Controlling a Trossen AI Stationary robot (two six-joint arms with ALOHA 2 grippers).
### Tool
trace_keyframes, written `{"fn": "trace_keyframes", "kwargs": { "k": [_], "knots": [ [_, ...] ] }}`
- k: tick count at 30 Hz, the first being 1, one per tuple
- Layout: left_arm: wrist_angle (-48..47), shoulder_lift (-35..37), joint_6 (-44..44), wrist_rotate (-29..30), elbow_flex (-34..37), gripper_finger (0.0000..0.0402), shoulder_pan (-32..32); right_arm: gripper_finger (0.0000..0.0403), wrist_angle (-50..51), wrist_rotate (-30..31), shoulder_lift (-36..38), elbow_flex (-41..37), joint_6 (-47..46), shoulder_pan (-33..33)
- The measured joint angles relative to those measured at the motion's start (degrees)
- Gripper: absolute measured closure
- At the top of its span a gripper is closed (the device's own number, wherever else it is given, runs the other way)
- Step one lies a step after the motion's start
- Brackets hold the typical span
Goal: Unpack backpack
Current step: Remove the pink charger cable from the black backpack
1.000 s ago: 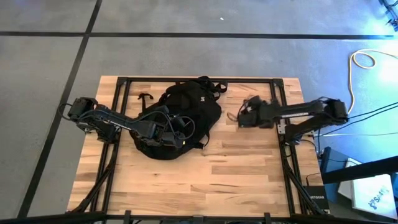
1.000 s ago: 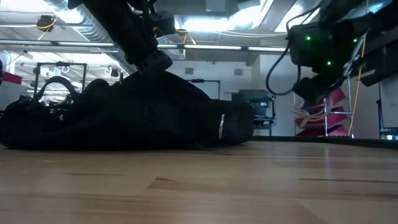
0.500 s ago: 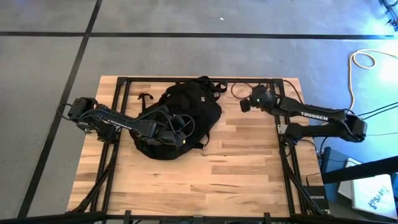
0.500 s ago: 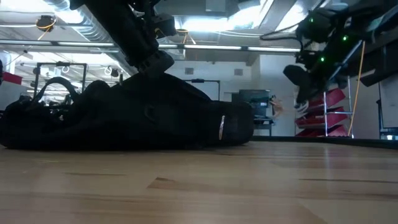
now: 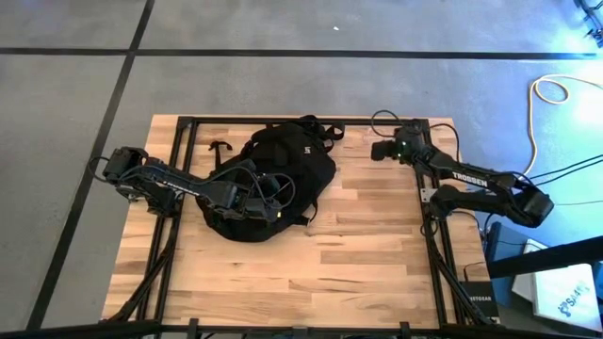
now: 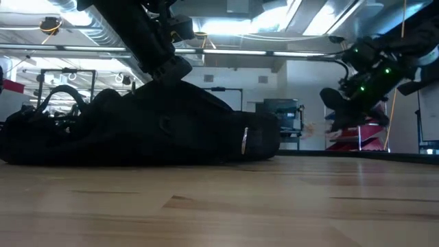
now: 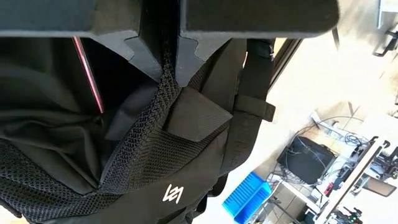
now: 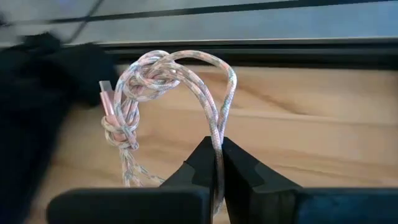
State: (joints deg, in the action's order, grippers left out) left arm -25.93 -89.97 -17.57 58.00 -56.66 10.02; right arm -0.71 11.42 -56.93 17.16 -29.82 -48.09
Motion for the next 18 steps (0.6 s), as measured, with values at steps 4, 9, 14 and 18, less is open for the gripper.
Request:
{"fn": "trace_keyframes", "kwargs": {
  "k": [4, 9, 14, 18],
  "knots": [
    [-0.02, 0.0, 0.01, 0.0, 0.0, 0.0402, 0.0, 0.0402, -0.8, 0.15, -0.02, -1.31, -2.42, -3.3],
    [-0.06, 0.0, -0.01, -0.02, 0.0, 0.0402, 0.0, 0.0399, -0.22, 1.03, -0.02, -2.06, -1.67, -6.16],
    [-0.17, 0.0, 0.99, -0.12, 0.0, 0.0402, 0.0, 0.0362, 0.76, 2.05, -0.02, -2.06, -0.06, -6.73],
    [-0.17, 0.0, 0.99, -0.2, 0.0, 0.0402, 0.0, 0.0306, 0.77, 2.46, -0.02, -2.06, 0.74, -6.72]
  ]
}}
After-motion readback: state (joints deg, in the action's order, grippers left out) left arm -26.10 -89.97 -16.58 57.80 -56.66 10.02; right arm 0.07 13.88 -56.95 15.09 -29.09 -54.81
